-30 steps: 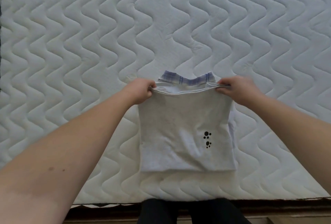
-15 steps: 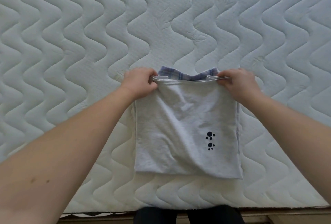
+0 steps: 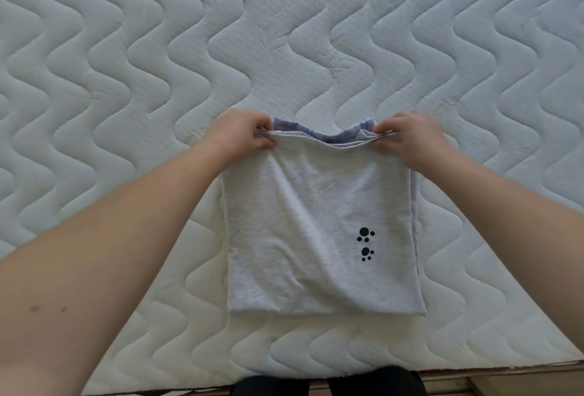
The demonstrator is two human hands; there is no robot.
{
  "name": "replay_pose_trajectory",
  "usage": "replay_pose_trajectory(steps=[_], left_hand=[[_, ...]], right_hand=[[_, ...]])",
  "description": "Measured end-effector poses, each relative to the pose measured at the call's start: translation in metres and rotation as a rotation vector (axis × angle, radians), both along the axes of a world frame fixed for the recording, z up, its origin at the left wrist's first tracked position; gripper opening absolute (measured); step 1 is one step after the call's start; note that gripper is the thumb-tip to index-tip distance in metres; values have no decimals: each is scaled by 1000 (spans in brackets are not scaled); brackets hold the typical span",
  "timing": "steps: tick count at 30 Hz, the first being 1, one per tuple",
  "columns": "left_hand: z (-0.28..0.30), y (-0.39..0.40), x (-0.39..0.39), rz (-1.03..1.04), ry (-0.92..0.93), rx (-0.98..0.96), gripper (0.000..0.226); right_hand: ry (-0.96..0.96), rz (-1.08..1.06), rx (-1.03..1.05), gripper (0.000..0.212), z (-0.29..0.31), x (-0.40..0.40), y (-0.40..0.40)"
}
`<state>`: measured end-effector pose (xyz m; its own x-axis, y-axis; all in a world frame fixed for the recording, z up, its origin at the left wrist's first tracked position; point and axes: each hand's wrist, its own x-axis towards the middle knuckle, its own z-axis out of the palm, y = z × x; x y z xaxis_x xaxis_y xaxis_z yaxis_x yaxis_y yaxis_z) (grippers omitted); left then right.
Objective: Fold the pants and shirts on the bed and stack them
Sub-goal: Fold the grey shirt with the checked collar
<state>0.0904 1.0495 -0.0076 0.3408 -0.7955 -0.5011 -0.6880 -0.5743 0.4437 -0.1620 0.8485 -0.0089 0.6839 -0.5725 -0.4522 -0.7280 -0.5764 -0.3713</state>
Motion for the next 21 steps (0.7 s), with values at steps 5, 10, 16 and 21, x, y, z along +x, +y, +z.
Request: replay_pose_trajectory(steps=[5, 10, 16, 21], left_hand=[[-19, -4, -8, 140, -68, 24, 21], [-22, -3, -3, 289, 20, 12, 24], [-22, -6, 4, 307, 24, 16, 23], [-23, -15, -4, 149, -149, 146, 32]], right_hand=[[-42, -161, 15, 43, -10, 7, 1], [56, -137, 63, 23, -15, 12, -7], [128, -81, 76, 44, -18, 17, -12], [278, 98, -53, 37, -19, 28, -12]])
